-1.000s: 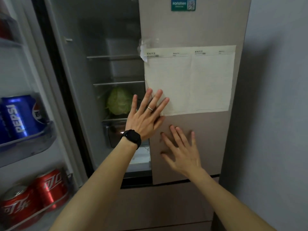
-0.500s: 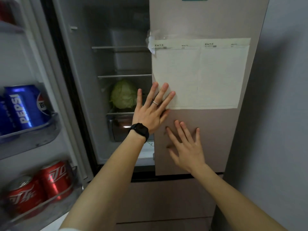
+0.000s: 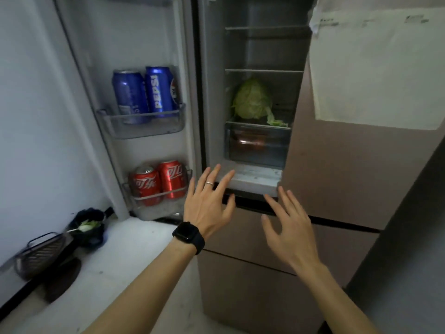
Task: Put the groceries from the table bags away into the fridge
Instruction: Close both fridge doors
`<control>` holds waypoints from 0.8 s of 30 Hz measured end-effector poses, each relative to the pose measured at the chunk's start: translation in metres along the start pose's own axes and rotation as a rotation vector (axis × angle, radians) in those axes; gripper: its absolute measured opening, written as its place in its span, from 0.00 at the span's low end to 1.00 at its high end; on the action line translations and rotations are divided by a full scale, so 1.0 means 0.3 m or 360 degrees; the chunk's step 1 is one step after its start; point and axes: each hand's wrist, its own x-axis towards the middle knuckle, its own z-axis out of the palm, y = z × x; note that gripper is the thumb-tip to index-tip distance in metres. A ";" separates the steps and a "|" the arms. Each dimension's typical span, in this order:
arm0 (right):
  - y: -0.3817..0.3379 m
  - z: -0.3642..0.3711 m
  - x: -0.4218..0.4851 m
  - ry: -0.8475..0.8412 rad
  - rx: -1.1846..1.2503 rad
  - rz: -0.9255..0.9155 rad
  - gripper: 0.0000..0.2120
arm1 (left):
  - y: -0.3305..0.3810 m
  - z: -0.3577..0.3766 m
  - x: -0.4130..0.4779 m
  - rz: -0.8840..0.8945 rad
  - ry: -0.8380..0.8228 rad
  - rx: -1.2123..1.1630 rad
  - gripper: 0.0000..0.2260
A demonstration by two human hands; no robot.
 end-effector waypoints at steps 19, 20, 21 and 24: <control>-0.934 0.518 0.149 -0.0078 0.0340 -0.0314 0.35 | -0.947 -0.263 -0.117 -0.1201 0.0407 -0.1127 0.18; -0.970 0.548 0.170 -0.0061 0.0336 -0.0306 0.36 | -0.967 -0.266 -0.090 -0.1194 0.0378 -0.1234 0.18; -1.002 0.576 0.190 -0.0034 0.0326 -0.0308 0.36 | -0.983 -0.268 -0.064 -0.1162 0.0349 -0.1322 0.18; -1.055 0.663 0.231 0.0042 0.0284 -0.0332 0.38 | -1.013 -0.264 0.005 -0.1039 0.0216 -0.1504 0.20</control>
